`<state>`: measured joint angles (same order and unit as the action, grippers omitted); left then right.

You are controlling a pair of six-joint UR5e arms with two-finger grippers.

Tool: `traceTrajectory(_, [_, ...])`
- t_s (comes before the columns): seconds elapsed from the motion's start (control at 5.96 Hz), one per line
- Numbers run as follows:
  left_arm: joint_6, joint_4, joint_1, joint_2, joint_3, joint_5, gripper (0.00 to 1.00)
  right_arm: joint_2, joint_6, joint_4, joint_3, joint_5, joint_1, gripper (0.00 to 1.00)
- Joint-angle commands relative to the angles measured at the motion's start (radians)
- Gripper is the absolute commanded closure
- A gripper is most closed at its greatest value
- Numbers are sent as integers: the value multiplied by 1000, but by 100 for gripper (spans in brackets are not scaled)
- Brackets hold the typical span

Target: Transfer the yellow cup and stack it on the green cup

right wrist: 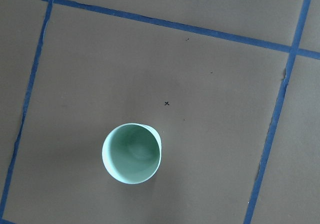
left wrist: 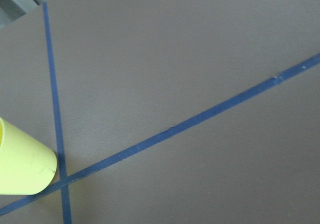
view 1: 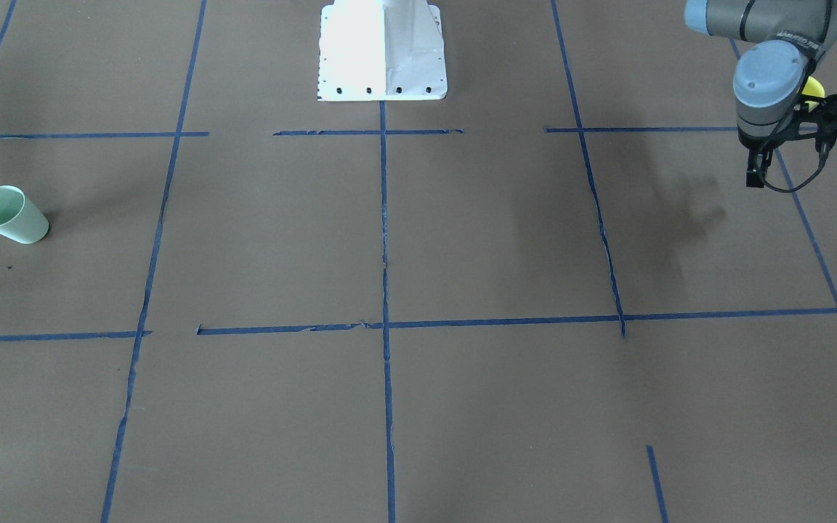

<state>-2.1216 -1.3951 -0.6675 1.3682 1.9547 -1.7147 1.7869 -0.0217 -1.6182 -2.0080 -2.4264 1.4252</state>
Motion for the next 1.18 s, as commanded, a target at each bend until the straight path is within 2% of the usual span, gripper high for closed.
traceTrajectory(0.0, [-231,168,77,5,0,66,0,-4,19,35,-1,38,-8,0])
traceTrajectory(0.17, [-345,305,119,6,4,67,0,-17,20,52,3,39,-8,0])
traceTrajectory(0.34, [-432,341,184,5,-8,66,0,-18,23,55,-6,36,-24,0])
traceTrajectory(0.67, [-587,424,236,14,-22,67,0,-47,26,54,-8,40,-54,0])
traceTrajectory(1.01, [-716,446,262,17,-95,66,0,-47,26,54,-8,40,-81,0])
